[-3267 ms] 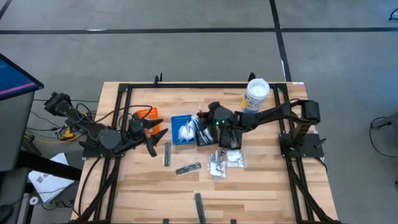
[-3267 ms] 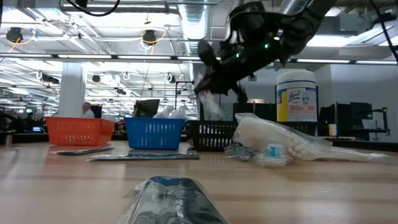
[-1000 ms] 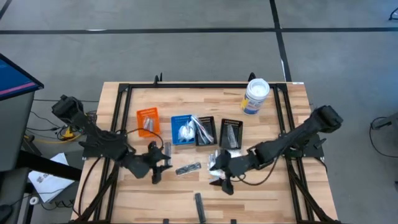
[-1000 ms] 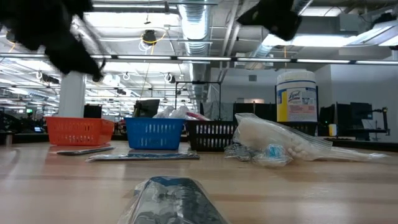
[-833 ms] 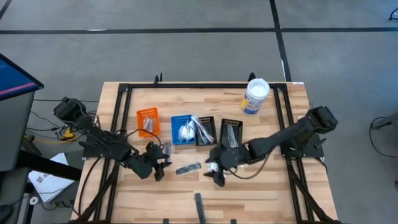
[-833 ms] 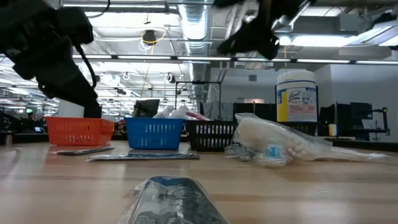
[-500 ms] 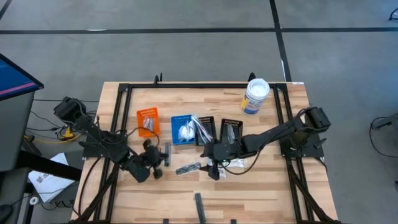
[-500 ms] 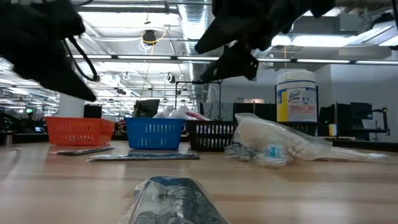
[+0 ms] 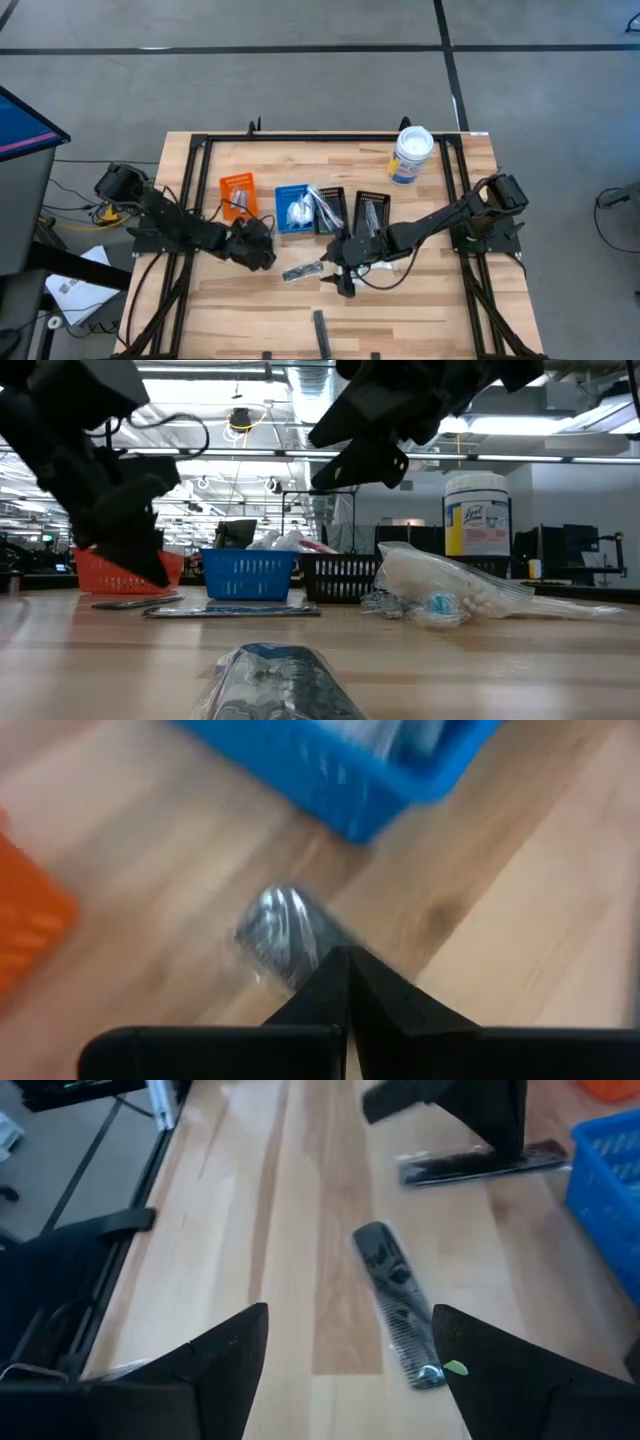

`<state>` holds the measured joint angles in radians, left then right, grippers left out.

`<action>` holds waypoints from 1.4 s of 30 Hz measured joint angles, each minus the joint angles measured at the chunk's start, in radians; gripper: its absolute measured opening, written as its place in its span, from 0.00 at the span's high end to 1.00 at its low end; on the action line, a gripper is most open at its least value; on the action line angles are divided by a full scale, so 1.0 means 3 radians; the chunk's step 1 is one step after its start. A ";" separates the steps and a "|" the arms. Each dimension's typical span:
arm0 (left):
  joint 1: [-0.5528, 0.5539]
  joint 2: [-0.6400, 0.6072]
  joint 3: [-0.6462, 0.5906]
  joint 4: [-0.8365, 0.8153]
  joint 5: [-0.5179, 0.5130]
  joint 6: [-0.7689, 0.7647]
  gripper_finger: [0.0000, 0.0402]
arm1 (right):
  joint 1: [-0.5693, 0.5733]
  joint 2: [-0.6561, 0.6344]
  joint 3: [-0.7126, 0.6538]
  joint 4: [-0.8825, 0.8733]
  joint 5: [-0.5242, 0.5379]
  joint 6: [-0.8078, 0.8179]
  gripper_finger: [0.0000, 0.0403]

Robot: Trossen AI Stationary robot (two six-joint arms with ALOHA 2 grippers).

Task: Pick & Place Travel size toiletries
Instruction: Put the black comb into the right black bin

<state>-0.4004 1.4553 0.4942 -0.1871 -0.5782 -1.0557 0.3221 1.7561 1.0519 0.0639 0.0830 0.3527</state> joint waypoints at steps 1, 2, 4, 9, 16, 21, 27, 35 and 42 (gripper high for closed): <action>0.0000 0.0069 0.0005 0.0019 0.0053 -0.0013 1.00 | 0.0007 0.0000 0.0000 0.0005 -0.0001 -0.0026 0.32; 0.0000 0.0127 0.0029 0.0036 0.0080 0.0003 1.00 | 0.0017 0.0000 0.0000 0.0007 0.0000 -0.0040 0.33; -0.0030 0.0250 0.0068 0.0087 0.0184 0.0029 1.00 | 0.0021 0.0000 0.0000 0.0008 0.0000 -0.0049 0.34; -0.0324 0.0406 0.0226 0.0228 0.0501 0.0500 1.00 | 0.0005 0.0000 0.0000 0.0012 0.0005 -0.0048 0.36; -0.0787 0.0268 0.0368 0.0232 0.0798 0.1236 1.00 | -0.0060 0.0000 0.0000 0.0013 0.0007 -0.0043 0.41; -0.1171 -0.0014 0.0373 0.0362 0.0152 0.1257 1.00 | -0.0101 0.0000 0.0000 0.0033 -0.0019 -0.0151 0.44; -0.1469 -0.0241 0.0381 0.0156 -0.0582 0.0839 1.00 | -0.0105 0.0000 0.0000 0.0374 -0.0223 -0.0375 0.46; -0.1400 0.0018 0.0385 0.0198 0.0185 0.0587 1.00 | -0.0132 0.0269 0.0255 0.0254 -0.0385 -0.0524 0.62; -0.1871 -0.0007 0.0574 0.0244 0.0264 0.0146 1.00 | -0.0108 0.1278 0.1563 -0.0647 -0.0610 -0.1004 0.96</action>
<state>-0.9617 1.4532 0.6664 -0.1139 -0.4989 -1.0118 0.2896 2.1395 1.5207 -0.1301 -0.1000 0.0515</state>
